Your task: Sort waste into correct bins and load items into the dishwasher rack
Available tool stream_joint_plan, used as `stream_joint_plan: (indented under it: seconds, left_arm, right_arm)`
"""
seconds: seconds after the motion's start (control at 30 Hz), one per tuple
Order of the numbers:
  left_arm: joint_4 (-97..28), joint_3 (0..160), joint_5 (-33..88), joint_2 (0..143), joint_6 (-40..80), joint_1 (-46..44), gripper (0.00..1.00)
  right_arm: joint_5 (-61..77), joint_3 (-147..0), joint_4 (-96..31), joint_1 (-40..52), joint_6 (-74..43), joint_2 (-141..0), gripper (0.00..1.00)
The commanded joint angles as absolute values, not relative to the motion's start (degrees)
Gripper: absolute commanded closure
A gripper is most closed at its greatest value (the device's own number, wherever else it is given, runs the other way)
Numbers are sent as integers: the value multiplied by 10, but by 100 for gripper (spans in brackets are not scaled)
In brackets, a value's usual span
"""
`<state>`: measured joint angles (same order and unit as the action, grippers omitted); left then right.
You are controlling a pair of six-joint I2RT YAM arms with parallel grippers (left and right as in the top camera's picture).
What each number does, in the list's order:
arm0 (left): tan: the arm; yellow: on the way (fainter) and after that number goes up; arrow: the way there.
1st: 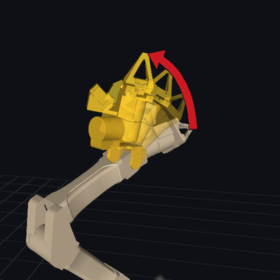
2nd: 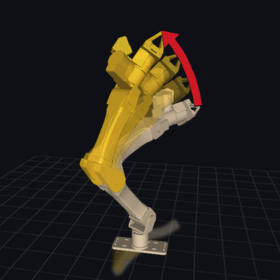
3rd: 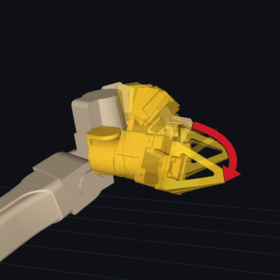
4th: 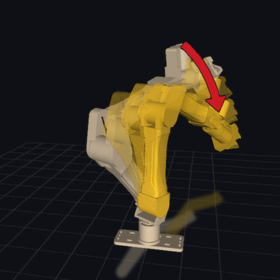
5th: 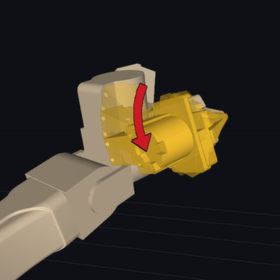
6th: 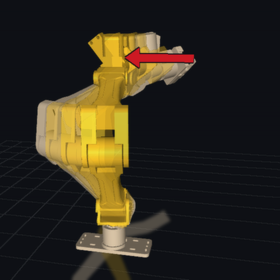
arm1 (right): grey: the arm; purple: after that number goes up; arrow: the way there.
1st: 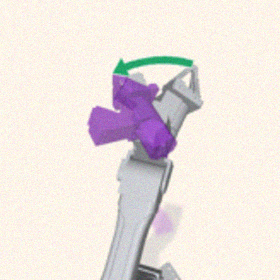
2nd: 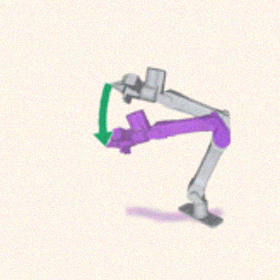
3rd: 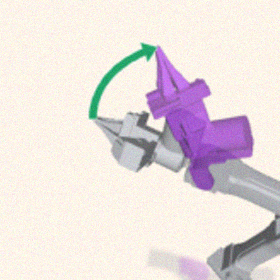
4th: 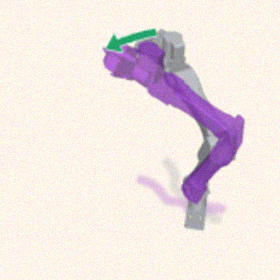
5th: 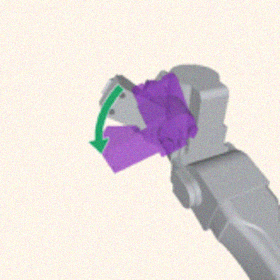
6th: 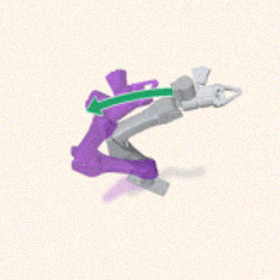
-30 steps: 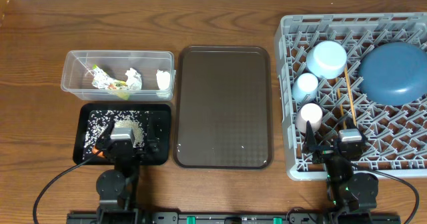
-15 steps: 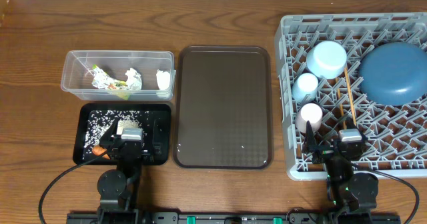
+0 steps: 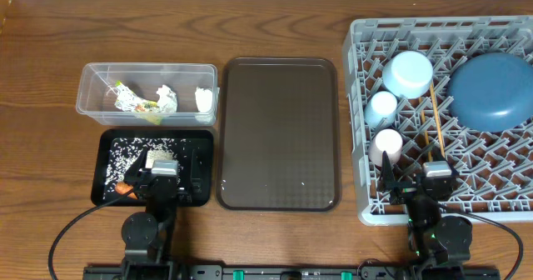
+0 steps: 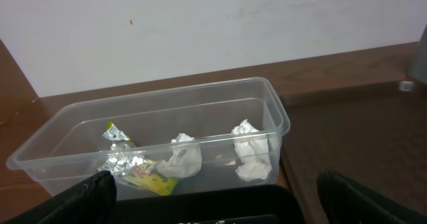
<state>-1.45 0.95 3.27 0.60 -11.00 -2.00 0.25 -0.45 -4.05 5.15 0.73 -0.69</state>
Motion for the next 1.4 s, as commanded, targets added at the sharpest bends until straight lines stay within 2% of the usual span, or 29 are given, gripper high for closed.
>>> stream_joint_plan:
  seconds: [0.0, 0.5, 0.73, 1.37]
  left_arm:
    - [-38, 2, 41, 1, -120, -21, 2]
    - [-38, 2, 34, 1, -114, -21, 2]
    - [-34, 2, -24, 1, 13, -21, 2]
    - [-40, 2, -24, 2, 13, -21, 2]
  right_arm:
    - [4, -3, -43, 47, 18, -3, 1]
    - [4, -3, -43, 47, 18, -3, 1]
    - [4, -3, -43, 47, 18, -3, 1]
    - [4, -3, -43, 47, 18, -3, 1]
